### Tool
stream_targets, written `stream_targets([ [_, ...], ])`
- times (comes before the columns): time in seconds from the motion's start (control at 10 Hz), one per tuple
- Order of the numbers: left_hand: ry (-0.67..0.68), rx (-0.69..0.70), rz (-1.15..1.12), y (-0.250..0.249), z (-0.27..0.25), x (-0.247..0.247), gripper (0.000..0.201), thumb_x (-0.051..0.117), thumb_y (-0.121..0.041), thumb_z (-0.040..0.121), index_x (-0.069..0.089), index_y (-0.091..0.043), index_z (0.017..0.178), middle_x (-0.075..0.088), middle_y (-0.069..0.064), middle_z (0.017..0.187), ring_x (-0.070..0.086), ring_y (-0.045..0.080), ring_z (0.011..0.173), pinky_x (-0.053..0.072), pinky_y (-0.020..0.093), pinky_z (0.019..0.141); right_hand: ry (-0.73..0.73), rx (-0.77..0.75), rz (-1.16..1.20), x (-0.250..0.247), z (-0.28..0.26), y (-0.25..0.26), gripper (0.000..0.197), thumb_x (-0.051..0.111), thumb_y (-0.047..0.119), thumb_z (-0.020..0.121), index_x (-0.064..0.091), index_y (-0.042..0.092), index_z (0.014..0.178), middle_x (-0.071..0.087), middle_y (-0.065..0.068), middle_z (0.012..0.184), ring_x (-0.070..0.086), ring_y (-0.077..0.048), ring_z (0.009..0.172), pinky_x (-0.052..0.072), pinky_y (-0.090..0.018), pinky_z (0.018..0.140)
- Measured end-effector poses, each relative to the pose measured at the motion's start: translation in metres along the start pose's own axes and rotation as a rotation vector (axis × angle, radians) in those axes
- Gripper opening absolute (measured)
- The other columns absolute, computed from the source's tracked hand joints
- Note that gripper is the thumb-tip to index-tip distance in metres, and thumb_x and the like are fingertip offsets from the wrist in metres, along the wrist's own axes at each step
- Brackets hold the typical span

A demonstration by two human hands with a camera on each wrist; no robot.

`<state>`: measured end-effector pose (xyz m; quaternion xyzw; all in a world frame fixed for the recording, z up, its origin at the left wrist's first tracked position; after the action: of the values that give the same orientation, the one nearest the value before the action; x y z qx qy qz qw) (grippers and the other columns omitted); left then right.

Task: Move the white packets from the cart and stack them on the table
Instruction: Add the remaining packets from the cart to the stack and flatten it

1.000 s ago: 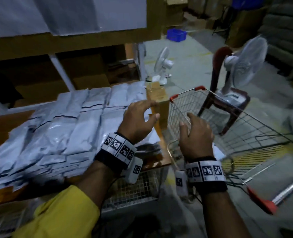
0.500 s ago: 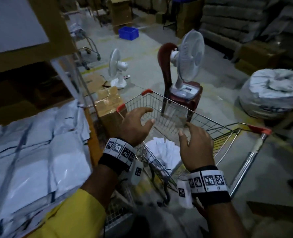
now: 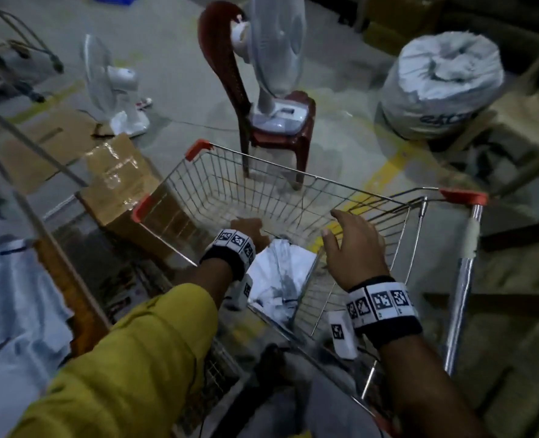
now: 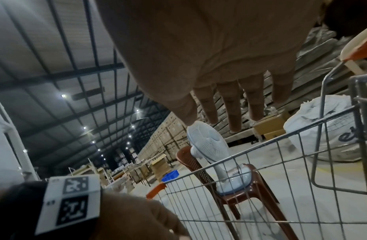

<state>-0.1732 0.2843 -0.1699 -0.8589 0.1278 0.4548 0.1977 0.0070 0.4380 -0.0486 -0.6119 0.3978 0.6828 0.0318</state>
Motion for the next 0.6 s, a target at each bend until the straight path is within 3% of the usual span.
stream_targets([
  [0.1,0.097,0.002,0.043,0.010,0.042,0.039,0.042,0.051,-0.054,0.095,0.064,-0.014,0.098,0.068,0.016,0.116,0.064,0.035,0.099,0.054,0.045,0.091,0.021,0.024,-0.034,0.015,0.026,-0.005,0.043,0.052,0.036,0.099,0.051,0.021,0.140,0.056,-0.005,0.136,0.043,-0.028,0.132,0.033,-0.049,0.111],
  [0.2,0.099,0.001,0.130,0.023,0.078,0.071,0.043,0.050,-0.045,0.089,0.065,-0.019,0.120,0.065,0.010,0.127,0.062,0.034,0.113,0.053,0.047,0.096,0.072,0.037,-0.092,0.042,0.057,-0.007,0.044,0.053,0.035,0.099,0.050,0.021,0.141,0.055,-0.006,0.135,0.041,-0.029,0.132,0.029,-0.047,0.109],
  [0.3,0.128,-0.017,0.116,0.030,0.108,0.097,0.044,0.048,-0.040,0.090,0.060,-0.024,0.129,0.054,0.009,0.143,0.056,0.036,0.123,0.051,0.053,0.098,0.173,0.069,-0.112,0.087,0.089,-0.010,0.046,0.052,0.036,0.099,0.048,0.022,0.143,0.053,-0.006,0.139,0.040,-0.030,0.134,0.029,-0.047,0.110],
  [0.4,0.241,-0.131,0.120,0.043,0.122,0.115,0.058,0.049,-0.040,0.098,0.038,-0.020,0.152,0.036,0.014,0.158,0.043,0.041,0.137,0.042,0.058,0.106,0.304,0.098,-0.078,0.142,0.112,-0.016,0.046,0.051,0.039,0.099,0.048,0.023,0.141,0.052,-0.006,0.140,0.041,-0.030,0.134,0.033,-0.048,0.111],
  [0.5,0.330,-0.267,0.102,0.067,0.132,0.151,0.064,0.047,-0.037,0.102,0.027,-0.011,0.157,0.027,0.019,0.161,0.034,0.042,0.144,0.038,0.056,0.112,0.399,0.100,-0.083,0.185,0.126,-0.029,0.041,0.051,0.038,0.099,0.052,0.020,0.136,0.056,-0.008,0.136,0.045,-0.031,0.129,0.037,-0.046,0.108],
  [0.6,0.446,-0.378,0.071,0.069,0.133,0.167,0.061,0.060,-0.037,0.098,0.044,-0.003,0.146,0.045,0.021,0.150,0.045,0.038,0.138,0.040,0.046,0.111,0.435,0.152,-0.053,0.213,0.135,-0.048,0.044,0.052,0.037,0.099,0.052,0.021,0.139,0.056,-0.008,0.138,0.046,-0.032,0.131,0.037,-0.046,0.110],
])
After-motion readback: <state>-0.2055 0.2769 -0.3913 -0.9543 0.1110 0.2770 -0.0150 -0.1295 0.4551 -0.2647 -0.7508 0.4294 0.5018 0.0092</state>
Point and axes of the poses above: each hand's wrist, its own z-axis towards the middle knuckle, its own x-axis out of the palm, y = z × x, the point moved 7 cm from there along z, towards the middle knuckle
